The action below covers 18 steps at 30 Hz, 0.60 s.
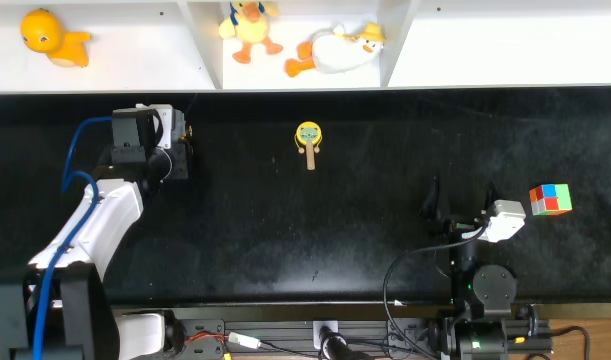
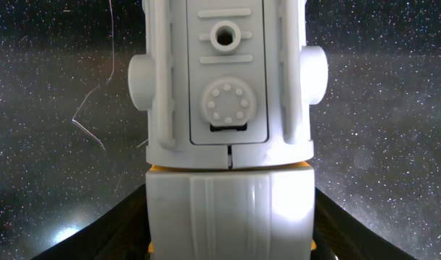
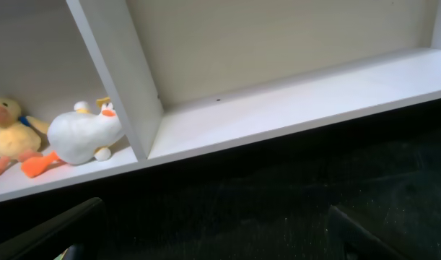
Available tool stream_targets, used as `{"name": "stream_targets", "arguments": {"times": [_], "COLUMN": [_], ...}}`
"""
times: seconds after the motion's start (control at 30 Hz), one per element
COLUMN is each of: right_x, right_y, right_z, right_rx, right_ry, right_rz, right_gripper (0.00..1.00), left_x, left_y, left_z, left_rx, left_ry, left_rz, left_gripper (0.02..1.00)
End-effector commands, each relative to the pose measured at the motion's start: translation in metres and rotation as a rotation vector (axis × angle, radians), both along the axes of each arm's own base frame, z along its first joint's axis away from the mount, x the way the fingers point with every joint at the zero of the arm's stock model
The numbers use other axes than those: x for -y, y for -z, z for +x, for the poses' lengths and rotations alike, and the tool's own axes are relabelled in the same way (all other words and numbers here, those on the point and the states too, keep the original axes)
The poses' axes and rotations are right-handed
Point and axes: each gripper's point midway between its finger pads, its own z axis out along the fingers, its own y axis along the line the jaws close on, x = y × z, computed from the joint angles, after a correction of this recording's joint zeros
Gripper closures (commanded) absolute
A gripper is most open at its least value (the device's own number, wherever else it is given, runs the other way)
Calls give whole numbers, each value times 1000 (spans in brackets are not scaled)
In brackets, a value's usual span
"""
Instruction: Store Toys
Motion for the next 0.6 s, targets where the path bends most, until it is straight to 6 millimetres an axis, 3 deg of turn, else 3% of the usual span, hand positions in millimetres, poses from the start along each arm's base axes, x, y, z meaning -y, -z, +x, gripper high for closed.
{"name": "stream_targets", "arguments": {"times": [0.03,0.43,0.6], "right_x": [-2,-2,-2], "right_y": [6,6,6], "right_z": [1,1,1], "right_rx": [-9,-9,-9], "right_ry": [-10,-10,-9], "right_rz": [-1,-1,-1], "right_gripper": [7,5,5], "left_x": [-3,-1,-1], "left_y": [-3,-90,-113], "left_z": [-2,-9,-3], "left_rx": [0,114,205], "left_ry": [-17,-12,-33], "left_rz": [3,3,-11], "left_gripper": [671,976,982]}}
